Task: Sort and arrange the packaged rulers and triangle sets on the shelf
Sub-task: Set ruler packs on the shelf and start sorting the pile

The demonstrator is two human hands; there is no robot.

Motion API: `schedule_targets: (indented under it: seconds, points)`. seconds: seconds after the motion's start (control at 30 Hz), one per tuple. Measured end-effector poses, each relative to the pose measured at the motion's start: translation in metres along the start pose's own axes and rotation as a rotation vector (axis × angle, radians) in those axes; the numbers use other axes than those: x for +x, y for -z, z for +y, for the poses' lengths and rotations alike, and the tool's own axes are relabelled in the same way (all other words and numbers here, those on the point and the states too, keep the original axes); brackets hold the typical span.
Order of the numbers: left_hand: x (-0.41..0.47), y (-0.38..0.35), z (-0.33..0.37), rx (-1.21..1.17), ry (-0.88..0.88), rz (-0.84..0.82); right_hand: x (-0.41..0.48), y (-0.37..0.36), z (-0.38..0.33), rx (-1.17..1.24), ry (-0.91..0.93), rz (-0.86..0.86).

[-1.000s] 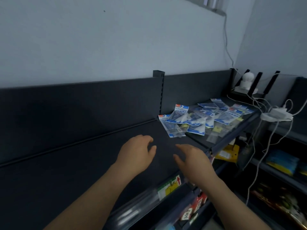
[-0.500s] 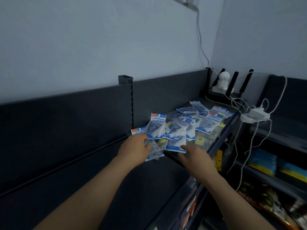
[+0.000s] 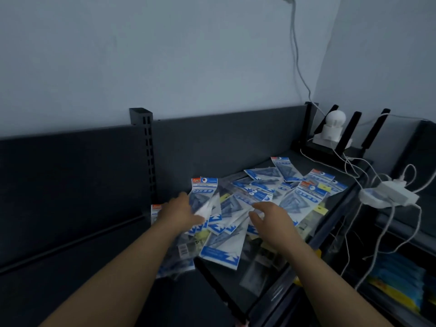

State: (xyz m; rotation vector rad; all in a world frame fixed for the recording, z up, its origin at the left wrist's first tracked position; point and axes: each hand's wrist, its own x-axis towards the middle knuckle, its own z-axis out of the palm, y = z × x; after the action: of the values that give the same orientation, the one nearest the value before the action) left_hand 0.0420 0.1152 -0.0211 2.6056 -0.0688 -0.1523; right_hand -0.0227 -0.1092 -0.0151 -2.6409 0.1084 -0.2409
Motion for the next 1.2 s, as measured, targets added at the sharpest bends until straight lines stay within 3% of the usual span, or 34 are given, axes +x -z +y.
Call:
schedule_targets:
  seconds: [0.23,0.37,0.47,0.6,0.7,0.87,1.0,1.2]
  points:
    - [0.003,0.004,0.001,-0.232,0.133,0.091,0.048,-0.01,0.023,-0.151,0.2,-0.076]
    - [-0.005,0.01,0.003,-0.284,0.165,0.135,0.062,-0.012,0.036,-0.271,0.189,-0.073]
    - [-0.01,0.014,0.001,-0.36,0.199,0.103,0.062,-0.011,0.028,-0.172,0.273,-0.075]
    - [-0.014,0.012,0.003,-0.398,0.244,0.108,0.053,-0.015,0.005,-0.078,0.484,-0.221]
    - [-0.015,0.008,0.004,-0.31,0.246,0.167,0.055,-0.017,-0.001,-0.046,0.467,-0.244]
    - [-0.022,0.015,-0.01,-0.477,0.251,0.231,0.06,-0.018,-0.003,-0.064,0.418,-0.216]
    - [-0.037,0.023,-0.025,-0.568,0.288,0.189,0.061,-0.022,-0.008,-0.115,0.437,-0.167]
    - [-0.048,0.016,-0.021,-0.67,0.302,0.128,0.046,-0.027,-0.022,-0.062,0.532,-0.316]
